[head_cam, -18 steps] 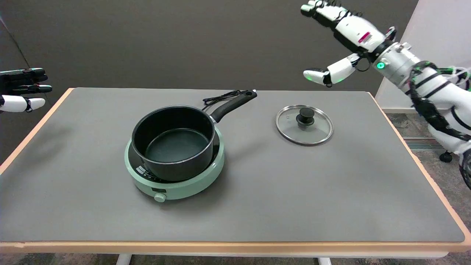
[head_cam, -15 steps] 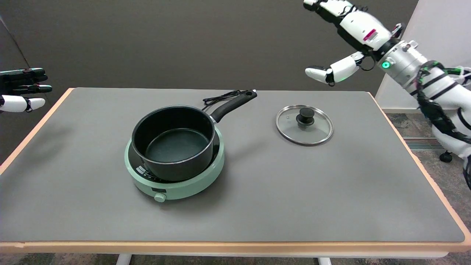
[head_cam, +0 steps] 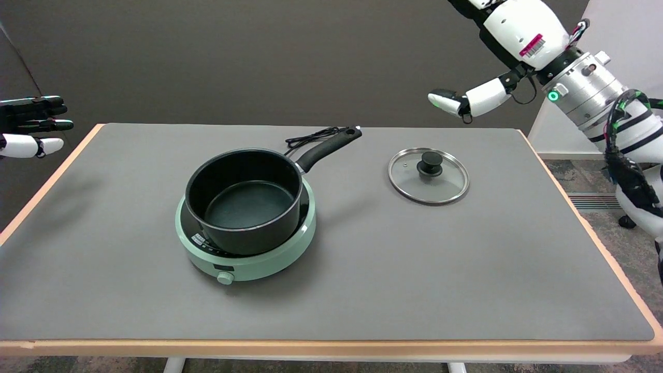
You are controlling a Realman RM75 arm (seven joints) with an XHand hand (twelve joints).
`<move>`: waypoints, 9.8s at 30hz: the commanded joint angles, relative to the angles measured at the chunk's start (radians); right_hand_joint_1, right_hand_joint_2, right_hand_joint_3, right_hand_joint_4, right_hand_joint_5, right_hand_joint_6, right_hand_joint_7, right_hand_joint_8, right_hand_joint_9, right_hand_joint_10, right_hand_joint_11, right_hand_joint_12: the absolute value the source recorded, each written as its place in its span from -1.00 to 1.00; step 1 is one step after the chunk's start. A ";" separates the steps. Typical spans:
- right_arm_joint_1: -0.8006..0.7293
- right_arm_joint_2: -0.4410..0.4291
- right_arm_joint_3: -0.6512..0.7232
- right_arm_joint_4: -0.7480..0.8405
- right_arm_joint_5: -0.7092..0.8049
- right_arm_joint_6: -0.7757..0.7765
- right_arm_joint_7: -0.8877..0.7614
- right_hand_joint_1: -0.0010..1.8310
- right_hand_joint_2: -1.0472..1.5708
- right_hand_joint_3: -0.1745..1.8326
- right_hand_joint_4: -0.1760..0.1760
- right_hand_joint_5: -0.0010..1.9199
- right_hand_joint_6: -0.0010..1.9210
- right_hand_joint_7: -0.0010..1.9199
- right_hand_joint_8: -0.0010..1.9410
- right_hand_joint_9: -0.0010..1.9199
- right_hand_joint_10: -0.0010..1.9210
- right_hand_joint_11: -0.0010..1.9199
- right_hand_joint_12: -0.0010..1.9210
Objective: Pick up the pot.
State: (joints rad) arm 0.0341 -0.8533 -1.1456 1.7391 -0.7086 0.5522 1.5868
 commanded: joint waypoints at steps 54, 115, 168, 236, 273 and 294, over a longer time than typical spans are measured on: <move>0.136 -0.132 -0.383 0.047 -0.288 -0.099 -0.170 -0.10 0.08 0.09 0.04 -0.80 -0.84 -0.87 -0.85 -0.98 -0.81 -0.95 -0.53; 0.127 -0.135 -0.333 0.040 -0.288 -0.152 -0.170 -0.34 0.09 0.03 -0.87 -0.93 -0.82 -0.95 -0.96 -0.96 -0.96 -0.98 -0.62; 0.128 -0.135 -0.309 0.038 -0.287 -0.143 -0.170 -0.36 0.14 -0.01 0.17 -0.96 -0.87 -0.79 -0.84 -0.79 -0.77 -0.91 -0.49; 0.163 -0.135 -0.316 0.006 -0.287 -0.147 -0.170 0.08 -0.66 0.17 1.00 -0.90 -0.90 -0.90 -0.91 -0.90 -0.90 -0.90 -0.90; 0.568 -0.214 -0.767 -0.346 -0.426 -0.182 -0.170 0.15 -0.74 -0.03 1.00 -0.95 -0.95 -0.95 -0.95 -0.95 -0.95 -0.95 -0.95; 0.551 -0.335 -0.846 -0.444 -0.865 -0.333 0.015 0.17 -0.92 0.36 1.00 -1.00 -1.00 -1.00 -1.00 -1.00 -1.00 -1.00 -1.00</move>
State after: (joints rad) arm 0.5702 -1.0919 -1.9188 1.3961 -1.2823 0.3127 1.4460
